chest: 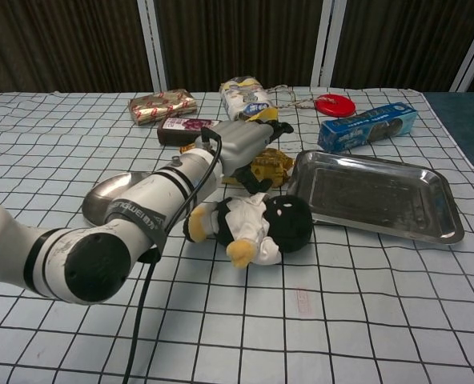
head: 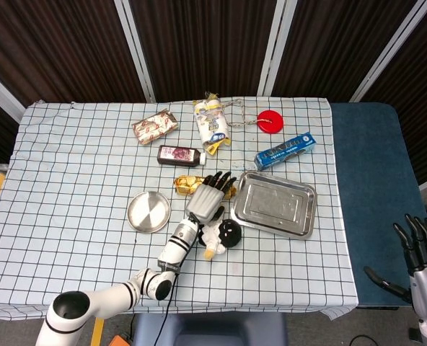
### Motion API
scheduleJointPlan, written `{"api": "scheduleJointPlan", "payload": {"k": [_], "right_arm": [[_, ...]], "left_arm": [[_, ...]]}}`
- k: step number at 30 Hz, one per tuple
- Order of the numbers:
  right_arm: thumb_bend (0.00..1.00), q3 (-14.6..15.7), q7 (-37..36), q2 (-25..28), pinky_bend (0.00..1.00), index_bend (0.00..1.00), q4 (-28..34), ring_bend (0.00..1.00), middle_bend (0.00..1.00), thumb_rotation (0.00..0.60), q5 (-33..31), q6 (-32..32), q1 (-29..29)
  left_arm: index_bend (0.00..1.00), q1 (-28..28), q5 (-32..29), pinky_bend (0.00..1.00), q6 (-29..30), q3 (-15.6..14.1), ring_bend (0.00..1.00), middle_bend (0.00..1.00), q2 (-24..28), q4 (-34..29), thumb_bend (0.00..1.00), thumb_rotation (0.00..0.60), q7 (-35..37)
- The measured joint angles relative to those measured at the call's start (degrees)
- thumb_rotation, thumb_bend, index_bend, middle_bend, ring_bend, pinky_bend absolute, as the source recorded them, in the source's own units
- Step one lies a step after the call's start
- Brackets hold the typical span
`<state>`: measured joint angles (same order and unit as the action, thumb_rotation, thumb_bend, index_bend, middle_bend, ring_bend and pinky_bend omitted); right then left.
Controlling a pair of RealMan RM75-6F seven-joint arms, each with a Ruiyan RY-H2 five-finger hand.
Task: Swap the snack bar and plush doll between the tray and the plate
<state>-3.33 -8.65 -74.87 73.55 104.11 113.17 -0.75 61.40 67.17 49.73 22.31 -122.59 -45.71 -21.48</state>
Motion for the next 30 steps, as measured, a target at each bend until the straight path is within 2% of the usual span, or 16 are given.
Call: {"api": "scheduleJointPlan", "payload": {"k": [5, 12, 14, 18, 23, 30], "right_arm": [[0.08, 0.3, 0.07, 0.29, 0.03, 0.0, 0.13, 0.0, 0.0, 0.6, -0.07, -0.87, 0.12], [0.08, 0.55, 0.69, 0.72, 0.03, 0.0, 0.93, 0.0, 0.0, 0.6, -0.43, -1.93, 0.24], [0.08, 0.61, 0.82, 0.73, 0.03, 0.0, 0.95, 0.0, 0.0, 0.6, -0.38, -2.05, 0.26], [0.08, 0.47, 0.79, 0.61, 0.03, 0.0, 0.95, 0.0, 0.0, 0.6, -0.39, -1.77, 0.26], [0.08, 0.18, 0.45, 0.17, 0.03, 0.0, 0.46, 0.0, 0.0, 0.6, -0.22, -0.85, 0.2], [0.08, -0.05, 0.29, -0.36, 0.03, 0.0, -0.23, 0.0, 0.0, 0.6, -0.15, -0.49, 0.31]], "left_arm": [[0.26, 1.83, -0.11, 0.2, -1.31, 0.25, 0.24, 0.32, -1.97, 5.69, 0.43, 0.6, 2.0], [0.4, 3.28, 0.07, 0.27, -2.05, 0.13, 0.39, 0.5, -4.34, 11.17, 0.43, 0.6, 5.02], [0.46, 3.41, 0.15, 0.33, -1.99, 0.1, 0.46, 0.58, -4.6, 11.78, 0.43, 0.6, 5.31], [0.52, 3.68, 0.83, 0.45, -1.0, -0.3, 0.54, 0.64, -5.9, 15.01, 0.43, 0.6, 6.74], [0.59, 3.79, 2.28, 0.7, 0.6, -1.41, 0.67, 0.74, -7.14, 17.91, 0.5, 0.6, 8.44], [0.62, 3.26, 2.98, 0.81, 2.11, -2.39, 0.77, 0.78, -7.4, 19.42, 0.6, 0.6, 9.2]]}}
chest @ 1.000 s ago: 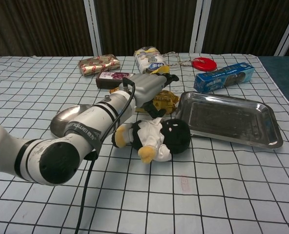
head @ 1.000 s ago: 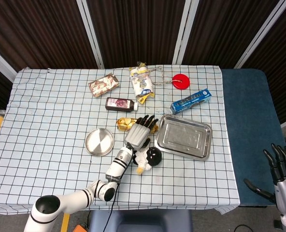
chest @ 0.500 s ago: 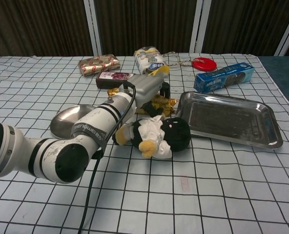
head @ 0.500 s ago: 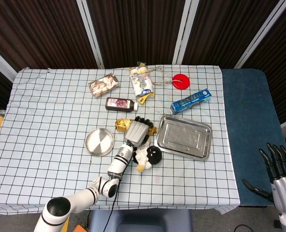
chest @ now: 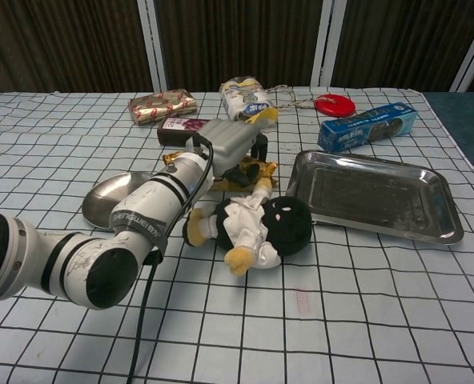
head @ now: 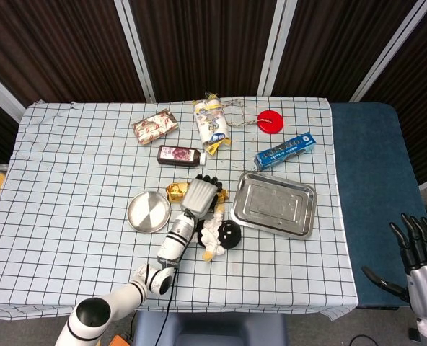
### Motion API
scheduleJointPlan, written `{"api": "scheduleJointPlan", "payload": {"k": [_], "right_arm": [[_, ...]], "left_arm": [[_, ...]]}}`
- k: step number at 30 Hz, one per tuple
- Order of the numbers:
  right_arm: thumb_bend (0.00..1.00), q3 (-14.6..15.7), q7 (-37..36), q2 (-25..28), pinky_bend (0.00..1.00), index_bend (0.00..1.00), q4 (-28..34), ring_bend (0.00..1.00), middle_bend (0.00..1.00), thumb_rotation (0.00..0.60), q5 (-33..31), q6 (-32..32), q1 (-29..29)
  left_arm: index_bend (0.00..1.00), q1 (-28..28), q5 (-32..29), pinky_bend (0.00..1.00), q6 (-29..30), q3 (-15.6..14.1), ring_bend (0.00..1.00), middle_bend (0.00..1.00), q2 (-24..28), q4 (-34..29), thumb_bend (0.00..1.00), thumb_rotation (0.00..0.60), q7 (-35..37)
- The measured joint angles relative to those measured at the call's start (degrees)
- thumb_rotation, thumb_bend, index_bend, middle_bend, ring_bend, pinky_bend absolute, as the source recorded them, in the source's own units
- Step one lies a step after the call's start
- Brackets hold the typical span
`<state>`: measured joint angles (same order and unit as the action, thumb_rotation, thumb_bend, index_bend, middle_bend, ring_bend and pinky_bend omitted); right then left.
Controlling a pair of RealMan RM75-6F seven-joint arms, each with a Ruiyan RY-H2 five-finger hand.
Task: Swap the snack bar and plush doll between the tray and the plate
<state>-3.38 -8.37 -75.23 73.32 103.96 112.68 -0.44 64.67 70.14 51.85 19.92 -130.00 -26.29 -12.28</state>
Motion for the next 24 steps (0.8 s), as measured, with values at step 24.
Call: {"api": "scheduleJointPlan", "payload": {"k": [24], "right_arm": [[0.08, 0.04, 1.54, -0.91, 0.03, 0.0, -0.72, 0.0, 0.0, 0.6, -0.45, -1.57, 0.69]], "left_arm": [[0.65, -4.26, 3.75, 0.86, 8.89, -2.03, 0.82, 0.78, 8.34, -8.72, 0.59, 0.6, -3.33]]}}
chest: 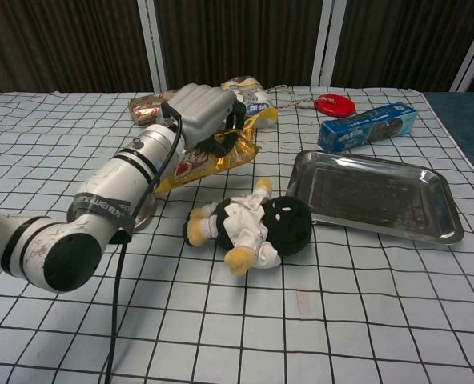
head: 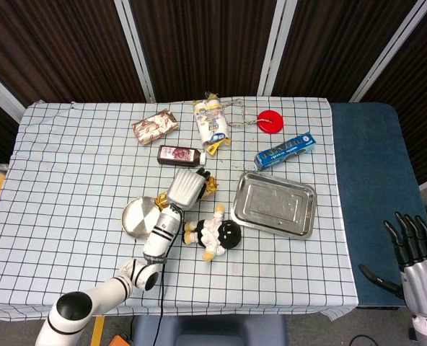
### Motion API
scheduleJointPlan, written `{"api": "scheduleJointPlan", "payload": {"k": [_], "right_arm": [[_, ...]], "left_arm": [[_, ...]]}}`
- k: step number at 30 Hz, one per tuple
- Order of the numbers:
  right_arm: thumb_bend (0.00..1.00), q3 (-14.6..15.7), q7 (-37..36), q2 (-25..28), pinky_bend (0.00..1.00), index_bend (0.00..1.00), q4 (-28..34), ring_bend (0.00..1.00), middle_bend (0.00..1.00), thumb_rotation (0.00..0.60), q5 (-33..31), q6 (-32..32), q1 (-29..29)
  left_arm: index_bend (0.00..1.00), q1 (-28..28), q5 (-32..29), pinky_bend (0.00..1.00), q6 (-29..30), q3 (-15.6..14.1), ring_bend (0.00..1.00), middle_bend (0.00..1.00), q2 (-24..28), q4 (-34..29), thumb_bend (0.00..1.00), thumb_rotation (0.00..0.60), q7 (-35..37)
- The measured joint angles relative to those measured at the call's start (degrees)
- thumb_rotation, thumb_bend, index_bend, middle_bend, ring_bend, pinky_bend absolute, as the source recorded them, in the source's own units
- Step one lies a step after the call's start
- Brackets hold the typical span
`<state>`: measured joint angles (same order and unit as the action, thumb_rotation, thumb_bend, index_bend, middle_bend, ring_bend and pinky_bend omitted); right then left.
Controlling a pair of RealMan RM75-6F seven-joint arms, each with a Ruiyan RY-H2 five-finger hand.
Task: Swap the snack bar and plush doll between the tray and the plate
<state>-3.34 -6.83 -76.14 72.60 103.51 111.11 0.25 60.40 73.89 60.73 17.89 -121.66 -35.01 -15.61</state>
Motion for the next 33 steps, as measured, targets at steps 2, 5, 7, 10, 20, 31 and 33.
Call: {"api": "scheduleJointPlan", "payload": {"k": [2, 5, 7, 10, 20, 31, 33], "right_arm": [[0.08, 0.01, 0.16, -0.02, 0.03, 0.0, 0.08, 0.0, 0.0, 0.6, -0.05, -0.12, 0.03], [0.08, -0.02, 0.41, -0.12, 0.03, 0.0, 0.11, 0.0, 0.0, 0.6, -0.06, -0.11, 0.07], [0.08, -0.09, 0.47, -0.13, 0.03, 0.0, 0.14, 0.0, 0.0, 0.6, -0.22, -0.15, 0.08], [0.08, -0.28, 0.7, -0.23, 0.03, 0.0, 0.23, 0.0, 0.0, 0.6, -0.52, -0.25, 0.11], [0.08, -0.64, 1.48, -0.87, 0.03, 0.0, 0.1, 0.0, 0.0, 0.6, -0.91, -0.3, 0.25], [0.08, -0.67, 1.23, -0.98, 0.03, 0.0, 0.26, 0.0, 0.0, 0.6, -1.44, -1.16, 0.54], [0.08, -0.66, 1.07, -0.93, 0.03, 0.0, 0.34, 0.0, 0.0, 0.6, -1.5, -1.25, 0.59]], "left_arm": [[0.65, -0.65, 0.39, 0.86, 1.04, -0.26, 0.82, 0.78, 1.42, -1.76, 0.59, 0.6, -0.78], [0.65, -2.21, 0.97, 0.86, 2.79, -0.85, 0.82, 0.78, 4.4, -5.86, 0.59, 0.6, -2.46], [0.66, -3.67, 1.38, 0.86, 4.01, -1.49, 0.82, 0.79, 7.04, -9.49, 0.6, 0.6, -4.27], [0.66, -6.15, 1.73, 0.86, 5.72, -2.5, 0.82, 0.79, 11.21, -15.54, 0.6, 0.6, -7.25], [0.66, -17.02, 0.12, 0.86, 11.05, -6.24, 0.82, 0.79, 24.67, -33.55, 0.59, 0.6, -16.57], [0.66, -21.3, -2.01, 0.86, 12.73, -7.68, 0.82, 0.79, 23.1, -32.13, 0.59, 0.6, -15.88], [0.66, -21.66, -2.07, 0.86, 12.97, -7.69, 0.82, 0.79, 22.27, -31.33, 0.59, 0.6, -15.72]]}}
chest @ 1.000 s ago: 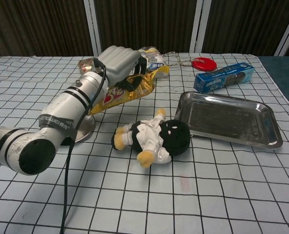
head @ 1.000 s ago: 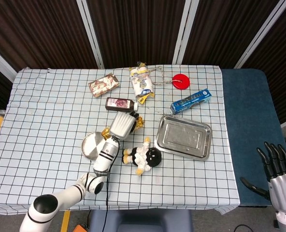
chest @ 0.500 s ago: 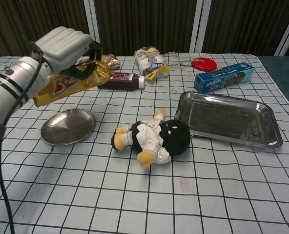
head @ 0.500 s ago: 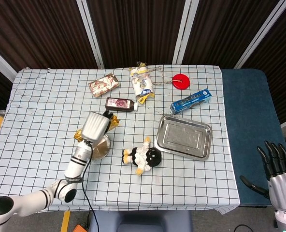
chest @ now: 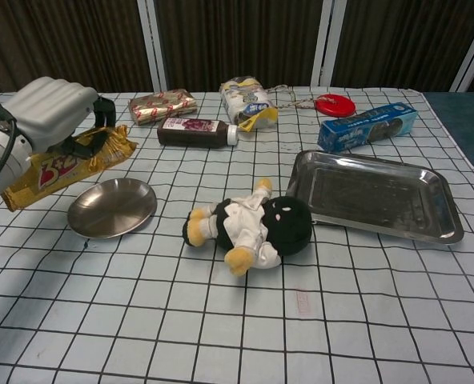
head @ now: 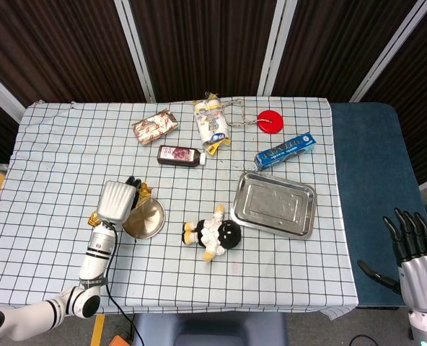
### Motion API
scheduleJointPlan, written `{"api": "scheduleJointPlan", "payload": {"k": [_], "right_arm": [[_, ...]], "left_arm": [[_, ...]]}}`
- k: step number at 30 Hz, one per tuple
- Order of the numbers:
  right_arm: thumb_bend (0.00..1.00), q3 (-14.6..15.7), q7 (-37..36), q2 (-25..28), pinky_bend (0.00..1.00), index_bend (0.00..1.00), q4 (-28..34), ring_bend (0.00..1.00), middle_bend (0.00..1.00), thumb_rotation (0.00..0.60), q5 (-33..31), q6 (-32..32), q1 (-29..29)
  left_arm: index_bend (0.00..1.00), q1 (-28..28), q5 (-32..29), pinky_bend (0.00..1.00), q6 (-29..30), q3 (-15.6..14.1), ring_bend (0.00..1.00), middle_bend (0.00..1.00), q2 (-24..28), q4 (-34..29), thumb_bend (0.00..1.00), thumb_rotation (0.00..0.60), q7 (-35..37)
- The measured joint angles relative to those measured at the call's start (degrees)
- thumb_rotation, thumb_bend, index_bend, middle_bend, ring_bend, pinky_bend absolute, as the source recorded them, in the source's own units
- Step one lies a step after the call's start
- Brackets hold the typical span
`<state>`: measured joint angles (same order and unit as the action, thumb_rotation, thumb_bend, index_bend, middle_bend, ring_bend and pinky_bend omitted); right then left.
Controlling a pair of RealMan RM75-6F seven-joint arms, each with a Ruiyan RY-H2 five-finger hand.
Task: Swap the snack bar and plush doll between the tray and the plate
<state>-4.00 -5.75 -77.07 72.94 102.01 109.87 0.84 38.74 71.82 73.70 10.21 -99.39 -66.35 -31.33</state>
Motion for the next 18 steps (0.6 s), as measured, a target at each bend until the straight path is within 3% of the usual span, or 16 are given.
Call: {"api": "scheduleJointPlan", "payload": {"k": [18], "right_arm": [[0.08, 0.3, -0.81, 0.19, 0.03, 0.0, -0.07, 0.0, 0.0, 0.6, 0.34, 0.24, 0.03]], "left_arm": [[0.66, -1.28, -1.2, 0.86, 0.36, 0.78, 0.83, 0.79, -7.48, 2.87, 0.6, 0.6, -2.39]]}}
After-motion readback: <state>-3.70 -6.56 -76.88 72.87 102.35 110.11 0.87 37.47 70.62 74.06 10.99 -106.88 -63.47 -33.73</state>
